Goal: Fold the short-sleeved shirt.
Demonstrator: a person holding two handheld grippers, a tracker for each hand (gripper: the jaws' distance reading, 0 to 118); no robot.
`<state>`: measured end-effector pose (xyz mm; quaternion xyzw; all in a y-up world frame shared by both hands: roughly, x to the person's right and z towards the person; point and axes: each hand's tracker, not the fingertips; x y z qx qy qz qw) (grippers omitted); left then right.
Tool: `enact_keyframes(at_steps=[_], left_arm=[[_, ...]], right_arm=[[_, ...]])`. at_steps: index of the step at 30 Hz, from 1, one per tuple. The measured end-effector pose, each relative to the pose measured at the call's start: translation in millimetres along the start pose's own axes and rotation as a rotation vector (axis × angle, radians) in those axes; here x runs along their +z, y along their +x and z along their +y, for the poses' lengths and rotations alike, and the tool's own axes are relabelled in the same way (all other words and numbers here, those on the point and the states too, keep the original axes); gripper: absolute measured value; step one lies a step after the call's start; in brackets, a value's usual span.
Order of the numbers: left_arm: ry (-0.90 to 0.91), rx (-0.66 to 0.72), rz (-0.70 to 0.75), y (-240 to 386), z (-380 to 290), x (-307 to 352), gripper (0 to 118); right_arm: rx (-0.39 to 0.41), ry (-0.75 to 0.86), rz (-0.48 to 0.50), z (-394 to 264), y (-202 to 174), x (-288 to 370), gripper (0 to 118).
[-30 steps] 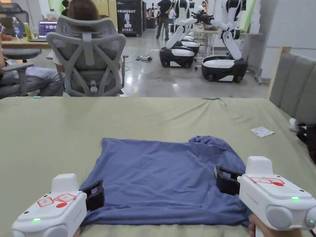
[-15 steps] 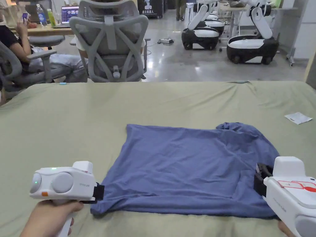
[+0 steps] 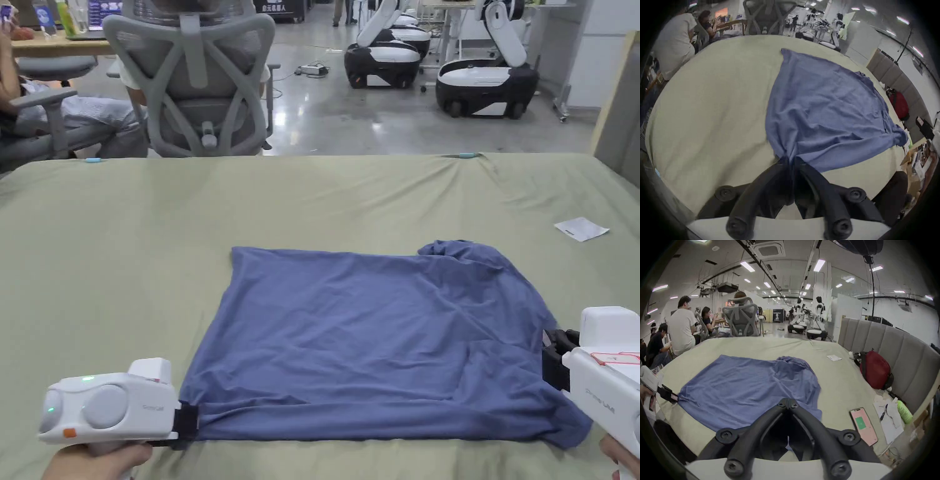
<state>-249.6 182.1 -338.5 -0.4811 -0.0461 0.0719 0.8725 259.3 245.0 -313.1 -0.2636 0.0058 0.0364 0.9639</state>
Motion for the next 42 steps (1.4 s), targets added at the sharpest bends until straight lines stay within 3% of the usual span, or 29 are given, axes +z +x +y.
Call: enact_keyframes(at_steps=[2,3,4,5,6,7,10,11,12,13,17,25,30,39,40,41,42], left_arm=[[0.057,-0.007,0.015,5,-1,15,5],[0.077,-0.007,0.009,7,-3,21,5],[0.1,-0.001,0.003,8,-3,26,5],[0.109,0.003,0.0,10,-4,29,5],[0.112,0.001,-0.001,12,-4,31,5],[0.115,-0.002,0.001,13,-4,33,5],[0.122,0.0,-0.002,15,-3,32,5],[0.121,0.001,-0.001,15,-3,31,5],[0.12,0.004,0.001,15,-4,31,5],[0.119,0.008,0.002,14,-4,29,5],[0.115,0.024,-0.008,13,-4,30,5],[0.207,0.105,-0.067,17,68,34,5],[0.22,0.171,-0.054,25,134,-7,5],[0.117,0.281,0.045,25,181,-110,7],[0.116,0.279,0.04,24,179,-114,12],[0.112,0.271,0.038,25,175,-116,31],[0.119,0.25,0.041,27,168,-113,55]], right_arm=[[-0.006,-0.049,-0.017,-3,18,-7,0],[-0.013,-0.068,-0.015,-7,26,-11,6],[-0.028,-0.087,-0.007,-11,35,-14,27],[-0.053,-0.112,0.02,-17,43,-19,79],[-0.076,-0.14,0.027,-24,48,-25,109],[-0.1,-0.16,0.041,-31,52,-31,118],[-0.129,-0.213,0.087,-51,56,-42,102],[-0.123,-0.239,0.093,-57,56,-46,76],[-0.117,-0.269,0.109,-63,56,-50,33],[-0.111,-0.277,0.101,-67,57,-53,6],[-0.193,-0.177,0.117,-58,67,-42,5],[-0.063,0.045,0.011,29,58,-41,5],[0.006,-0.002,-0.052,64,52,-103,5],[-0.005,-0.105,-0.067,51,49,-203,5],[-0.012,-0.115,-0.054,48,49,-207,7],[-0.024,-0.119,-0.034,44,49,-207,22],[-0.031,-0.129,-0.012,42,49,-204,47]])
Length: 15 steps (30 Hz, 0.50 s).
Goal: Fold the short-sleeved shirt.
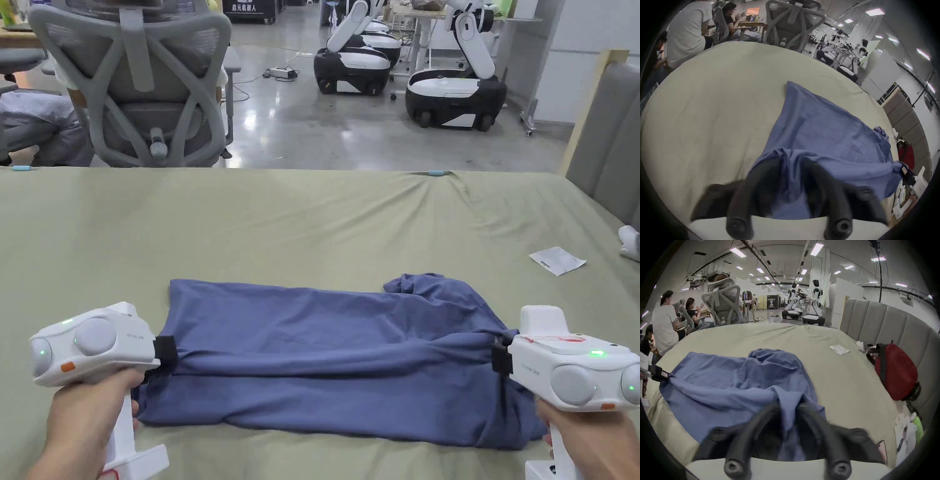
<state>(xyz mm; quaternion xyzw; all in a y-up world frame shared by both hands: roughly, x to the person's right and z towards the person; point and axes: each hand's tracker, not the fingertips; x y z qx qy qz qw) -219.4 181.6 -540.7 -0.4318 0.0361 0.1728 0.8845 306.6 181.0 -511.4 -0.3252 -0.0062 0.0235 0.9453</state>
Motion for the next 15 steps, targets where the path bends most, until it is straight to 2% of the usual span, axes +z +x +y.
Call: enact_keyframes(at_steps=[1,2,3,6,10,11,12,13,14,15], left_arm=[[0.037,-0.032,-0.004,2,-8,9,75],[0.076,-0.079,-0.015,6,-16,21,86],[0.14,-0.134,-0.039,12,-26,34,89],[0.371,-0.336,-0.096,40,-72,85,89],[0.594,-0.468,-0.091,65,-131,134,87],[0.623,-0.482,-0.077,68,-144,144,84],[0.638,-0.494,-0.083,66,-153,148,76],[0.639,-0.491,-0.081,68,-162,153,56],[0.627,-0.489,-0.083,69,-167,157,14],[0.62,-0.488,-0.073,70,-172,160,0]], right_arm=[[0.004,0.001,-0.01,-2,-2,7,74],[0.017,0.03,-0.013,-4,-6,23,96],[0.024,0.08,-0.003,-5,-11,37,101],[-0.025,0.198,0.066,-13,-38,91,101],[-0.017,0.285,0.071,-40,-82,141,100],[-0.018,0.29,0.081,-49,-91,151,93],[-0.025,0.302,0.115,-57,-97,158,77],[-0.046,0.298,0.141,-64,-103,164,49],[-0.055,0.294,0.142,-71,-110,168,10],[-0.042,0.304,0.123,-77,-117,172,1]])
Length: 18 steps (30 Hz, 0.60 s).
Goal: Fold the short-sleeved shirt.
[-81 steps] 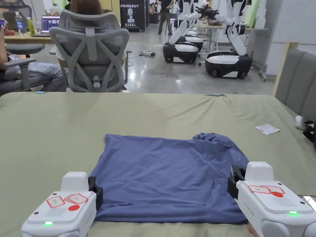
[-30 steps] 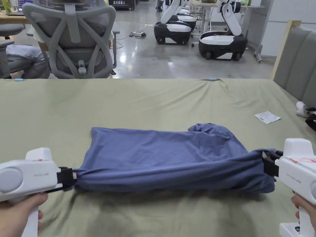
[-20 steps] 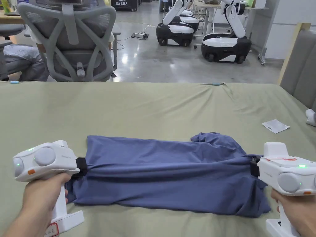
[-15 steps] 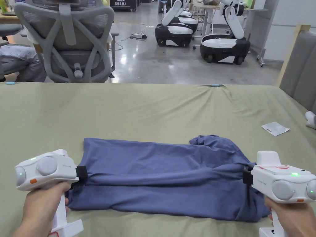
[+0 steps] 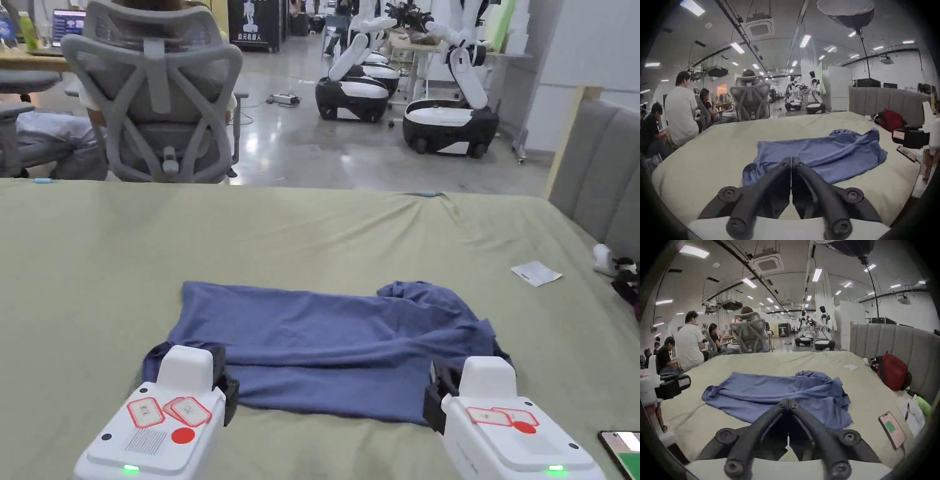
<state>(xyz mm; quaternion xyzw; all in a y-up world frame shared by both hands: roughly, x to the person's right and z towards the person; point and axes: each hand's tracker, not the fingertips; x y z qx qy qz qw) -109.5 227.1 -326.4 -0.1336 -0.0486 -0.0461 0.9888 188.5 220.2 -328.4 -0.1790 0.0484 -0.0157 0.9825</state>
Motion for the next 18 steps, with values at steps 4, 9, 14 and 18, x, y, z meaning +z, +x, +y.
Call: enact_keyframes(at_steps=[4,9,14,18], left_arm=[[-0.071,0.066,-0.016,-9,-9,4,0],[-0.276,0.175,0.027,-29,-46,-1,0],[-0.348,0.269,0.044,-62,-64,-23,36],[-0.371,0.25,0.089,-85,-48,-59,103]], right_arm=[[0.021,0.006,0.021,-3,-12,12,0],[0.037,0.002,0.037,-5,-16,12,0],[0.043,-0.036,0.066,-8,-17,-2,0],[0.052,-0.054,0.07,-7,-12,-13,0]])
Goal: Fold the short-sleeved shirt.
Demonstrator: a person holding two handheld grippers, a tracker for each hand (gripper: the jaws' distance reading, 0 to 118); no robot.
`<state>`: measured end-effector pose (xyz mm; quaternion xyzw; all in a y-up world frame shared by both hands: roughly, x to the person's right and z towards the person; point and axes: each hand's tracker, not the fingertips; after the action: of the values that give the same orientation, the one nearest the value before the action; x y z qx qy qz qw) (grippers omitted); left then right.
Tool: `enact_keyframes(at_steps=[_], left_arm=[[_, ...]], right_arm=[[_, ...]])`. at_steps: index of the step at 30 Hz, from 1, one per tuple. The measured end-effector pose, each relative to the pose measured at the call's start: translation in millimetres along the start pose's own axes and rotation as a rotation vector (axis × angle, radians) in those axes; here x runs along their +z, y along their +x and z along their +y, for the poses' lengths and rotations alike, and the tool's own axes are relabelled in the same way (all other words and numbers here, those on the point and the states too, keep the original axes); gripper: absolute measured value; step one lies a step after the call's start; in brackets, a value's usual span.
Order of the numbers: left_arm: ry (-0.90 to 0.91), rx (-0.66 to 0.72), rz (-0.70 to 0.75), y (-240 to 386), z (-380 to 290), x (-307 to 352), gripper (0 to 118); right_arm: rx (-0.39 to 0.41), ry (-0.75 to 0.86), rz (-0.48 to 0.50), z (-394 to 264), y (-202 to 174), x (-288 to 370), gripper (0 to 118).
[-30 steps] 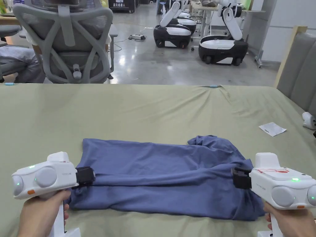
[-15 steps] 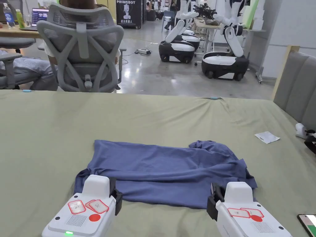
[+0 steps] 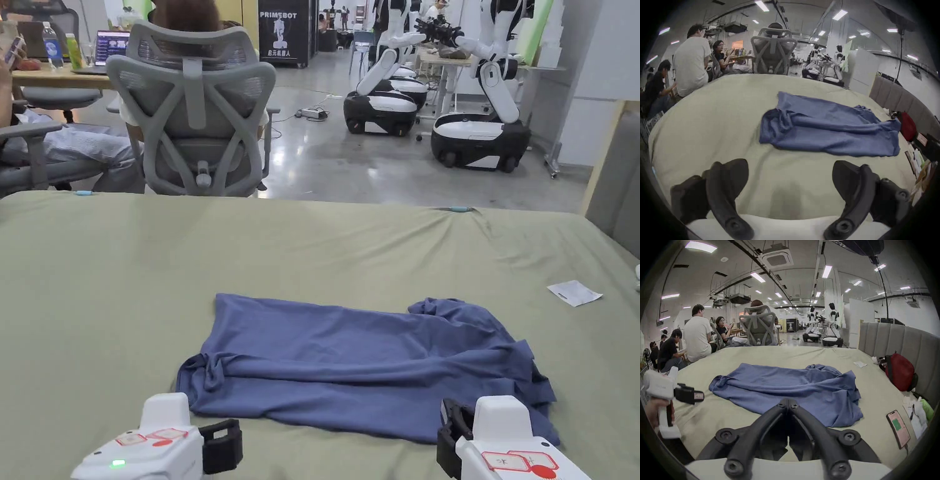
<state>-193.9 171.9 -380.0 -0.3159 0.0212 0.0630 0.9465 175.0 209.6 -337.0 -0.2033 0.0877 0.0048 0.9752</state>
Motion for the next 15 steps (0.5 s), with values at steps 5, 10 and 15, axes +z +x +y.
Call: enact_keyframes(at_steps=[5,10,15], left_arm=[[-0.087,0.034,0.069,-17,37,-65,94],[-0.228,-0.009,0.077,-17,38,-126,78],[-0.138,-0.157,0.126,5,48,-98,9]], right_arm=[[-0.015,-0.02,-0.026,1,18,-13,0],[-0.034,-0.058,-0.096,-3,52,-22,0],[-0.128,-0.162,-0.268,-3,110,-39,0]])
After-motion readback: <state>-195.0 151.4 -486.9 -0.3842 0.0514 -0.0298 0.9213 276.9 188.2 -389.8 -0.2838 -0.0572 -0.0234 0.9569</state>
